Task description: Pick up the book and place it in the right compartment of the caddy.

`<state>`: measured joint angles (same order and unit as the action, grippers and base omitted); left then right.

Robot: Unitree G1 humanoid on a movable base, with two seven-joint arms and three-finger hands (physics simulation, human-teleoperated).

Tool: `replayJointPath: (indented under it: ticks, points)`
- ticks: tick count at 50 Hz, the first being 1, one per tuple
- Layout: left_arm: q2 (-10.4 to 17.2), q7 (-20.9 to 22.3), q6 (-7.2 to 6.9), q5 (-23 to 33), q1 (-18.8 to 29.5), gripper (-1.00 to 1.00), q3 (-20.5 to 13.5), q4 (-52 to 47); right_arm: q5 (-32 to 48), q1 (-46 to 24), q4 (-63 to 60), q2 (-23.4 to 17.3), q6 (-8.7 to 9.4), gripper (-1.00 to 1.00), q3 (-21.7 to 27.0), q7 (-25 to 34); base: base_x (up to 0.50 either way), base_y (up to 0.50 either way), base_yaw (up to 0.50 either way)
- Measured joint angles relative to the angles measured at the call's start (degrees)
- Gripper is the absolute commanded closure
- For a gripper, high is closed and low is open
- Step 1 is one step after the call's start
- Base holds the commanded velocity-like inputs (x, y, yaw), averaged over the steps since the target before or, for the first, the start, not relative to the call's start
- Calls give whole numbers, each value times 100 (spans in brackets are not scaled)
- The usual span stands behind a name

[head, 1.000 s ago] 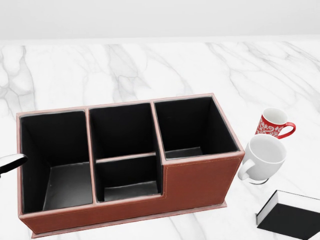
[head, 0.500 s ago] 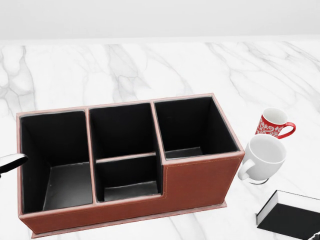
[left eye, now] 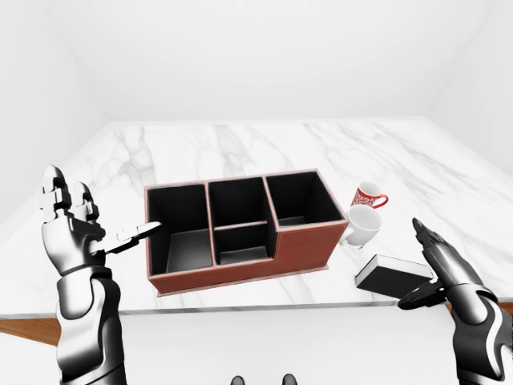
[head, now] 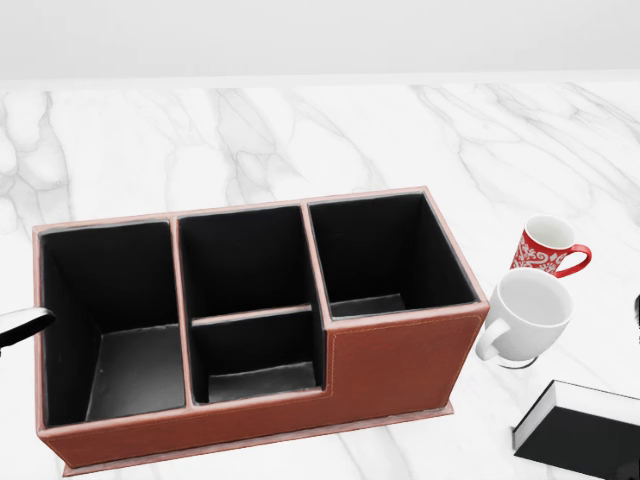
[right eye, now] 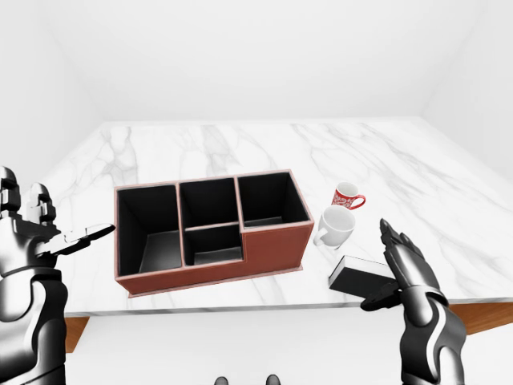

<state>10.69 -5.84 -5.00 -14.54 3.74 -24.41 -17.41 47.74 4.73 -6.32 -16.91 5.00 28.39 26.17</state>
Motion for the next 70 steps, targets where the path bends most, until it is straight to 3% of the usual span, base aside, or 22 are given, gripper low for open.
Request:
replayJointPath:
  ticks: [51,70]
  points:
    - [-18,-9,0,106,11,-100,47,9,-141,-850,2065,-877,0,-100,-511,-895,0,0,0]
    - [-22,-9,0,109,7,-100,42,-43,-101,-1121,2433,-904,0,-100,-858,-1034,0,0,0]
